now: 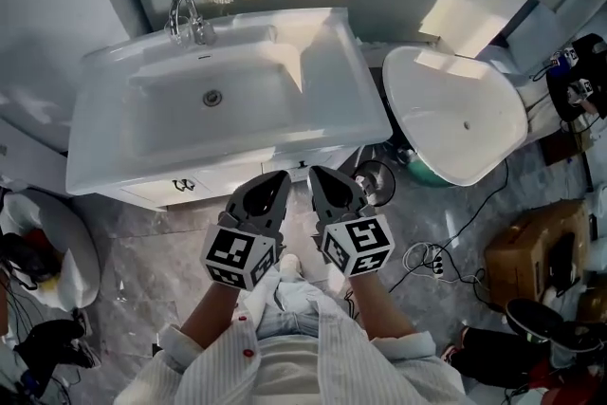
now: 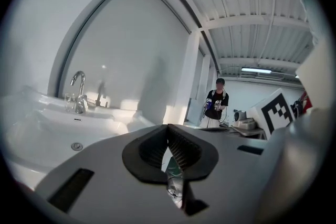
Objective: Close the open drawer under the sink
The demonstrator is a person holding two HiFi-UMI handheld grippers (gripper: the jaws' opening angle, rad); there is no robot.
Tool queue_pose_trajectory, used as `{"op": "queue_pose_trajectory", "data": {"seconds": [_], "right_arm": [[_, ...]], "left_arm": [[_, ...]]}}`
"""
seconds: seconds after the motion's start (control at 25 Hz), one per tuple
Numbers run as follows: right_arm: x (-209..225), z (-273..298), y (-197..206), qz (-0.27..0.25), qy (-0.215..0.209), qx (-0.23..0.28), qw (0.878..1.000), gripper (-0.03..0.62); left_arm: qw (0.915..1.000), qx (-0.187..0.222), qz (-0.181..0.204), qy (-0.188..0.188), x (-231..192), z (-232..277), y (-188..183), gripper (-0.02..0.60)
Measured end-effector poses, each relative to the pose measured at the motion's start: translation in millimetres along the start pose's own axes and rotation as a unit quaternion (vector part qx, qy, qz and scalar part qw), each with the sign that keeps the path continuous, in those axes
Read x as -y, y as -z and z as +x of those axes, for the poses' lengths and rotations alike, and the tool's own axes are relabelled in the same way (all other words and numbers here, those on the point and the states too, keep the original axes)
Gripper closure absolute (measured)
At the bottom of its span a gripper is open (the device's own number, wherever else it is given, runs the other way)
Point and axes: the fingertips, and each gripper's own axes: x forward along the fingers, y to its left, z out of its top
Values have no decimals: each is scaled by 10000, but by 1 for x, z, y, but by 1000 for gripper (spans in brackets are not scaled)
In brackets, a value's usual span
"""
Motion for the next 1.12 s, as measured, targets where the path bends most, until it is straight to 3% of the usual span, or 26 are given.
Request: {"op": "queue_pose_trajectory", "data": {"seconds": [0.2,0.44,0.88,1.12], "right_arm": [[-7,-22,-47,-137,-215,284,9993,585],[-20,-49,-72,-391,-365,416,9977,585],[-30,-63,-81,-311,-462,521,9971,585],[-35,-67,-83,-337,-463,570,9967,585]], "left_arm": [[9995,205,-61,250,15,-9,-39,566],[9982,185,27,565,40,-21,-51,566],[9975,200,-64,669,56,-35,-62,566],[9976,270,76,639,59,-34,-69,566]]}}
